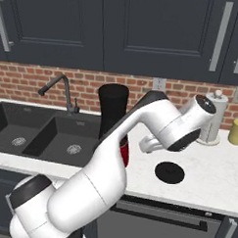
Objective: Close the lid blender by securely placing the lid on top.
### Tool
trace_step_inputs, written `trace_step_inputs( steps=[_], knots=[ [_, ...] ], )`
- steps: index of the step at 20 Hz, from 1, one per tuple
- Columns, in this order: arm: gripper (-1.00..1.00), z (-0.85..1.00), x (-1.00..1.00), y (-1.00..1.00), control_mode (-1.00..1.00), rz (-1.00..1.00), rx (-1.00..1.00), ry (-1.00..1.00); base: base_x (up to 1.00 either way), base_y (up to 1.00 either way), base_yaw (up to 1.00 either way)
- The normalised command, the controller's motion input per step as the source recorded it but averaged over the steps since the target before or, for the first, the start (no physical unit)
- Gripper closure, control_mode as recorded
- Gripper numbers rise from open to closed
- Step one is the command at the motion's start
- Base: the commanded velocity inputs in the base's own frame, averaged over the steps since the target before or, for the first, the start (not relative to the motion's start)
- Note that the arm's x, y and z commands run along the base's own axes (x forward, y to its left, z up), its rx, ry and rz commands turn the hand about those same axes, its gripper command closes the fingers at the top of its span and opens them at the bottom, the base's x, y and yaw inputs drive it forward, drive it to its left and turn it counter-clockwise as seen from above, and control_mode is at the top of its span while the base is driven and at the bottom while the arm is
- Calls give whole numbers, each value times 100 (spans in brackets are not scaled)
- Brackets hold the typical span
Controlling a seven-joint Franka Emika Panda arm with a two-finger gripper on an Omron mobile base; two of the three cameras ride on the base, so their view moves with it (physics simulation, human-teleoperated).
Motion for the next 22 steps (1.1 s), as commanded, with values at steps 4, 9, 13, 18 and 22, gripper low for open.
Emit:
trace_step_inputs(
  steps=[4,9,13,18,22],
  knots=[
    [-100,-12,9,3,-100,2,-13,15,0,0,0],
    [-100,-27,15,1,-100,0,-11,21,0,0,0],
    [-100,-31,20,0,-100,0,-9,19,0,0,0],
    [-100,-12,12,-15,-100,0,-1,12,0,0,0],
    [-100,-21,1,-43,-100,0,0,5,0,0,0]
  ],
)
